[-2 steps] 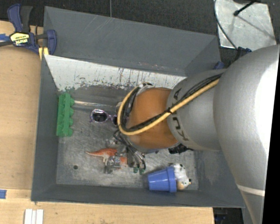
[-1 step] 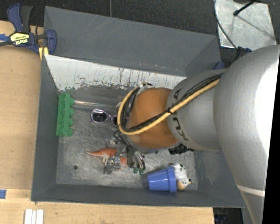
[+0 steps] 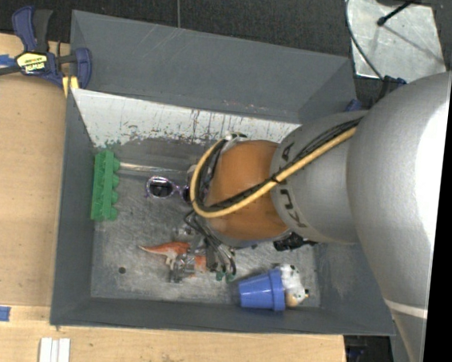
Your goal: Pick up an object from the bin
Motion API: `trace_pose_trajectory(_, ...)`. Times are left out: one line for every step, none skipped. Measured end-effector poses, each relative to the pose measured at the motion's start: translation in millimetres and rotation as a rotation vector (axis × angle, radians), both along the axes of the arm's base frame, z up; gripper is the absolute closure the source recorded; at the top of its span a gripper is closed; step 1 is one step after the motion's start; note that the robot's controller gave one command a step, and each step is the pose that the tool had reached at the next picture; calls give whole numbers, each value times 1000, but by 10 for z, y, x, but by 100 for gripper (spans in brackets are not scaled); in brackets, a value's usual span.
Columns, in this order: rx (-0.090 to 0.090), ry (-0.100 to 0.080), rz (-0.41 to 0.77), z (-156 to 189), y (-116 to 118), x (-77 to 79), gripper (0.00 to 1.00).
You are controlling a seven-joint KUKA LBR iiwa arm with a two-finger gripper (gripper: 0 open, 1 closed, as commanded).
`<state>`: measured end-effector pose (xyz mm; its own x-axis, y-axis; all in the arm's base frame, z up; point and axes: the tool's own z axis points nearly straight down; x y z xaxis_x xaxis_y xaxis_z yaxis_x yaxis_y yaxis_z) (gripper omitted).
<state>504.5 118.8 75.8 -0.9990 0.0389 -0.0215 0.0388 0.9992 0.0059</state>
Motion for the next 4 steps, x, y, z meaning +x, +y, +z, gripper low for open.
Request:
trace_pose_trajectory(-6, 23, 3, 178, -14, -44, 100)
trace_pose_trajectory(-5, 20, 3, 372, -11, -24, 100)
trace_pose_trajectory(-3, 14, 3, 468, -10, -10, 100)
trace_pose_trajectory(-5, 23, 2, 545, -15, -28, 100)
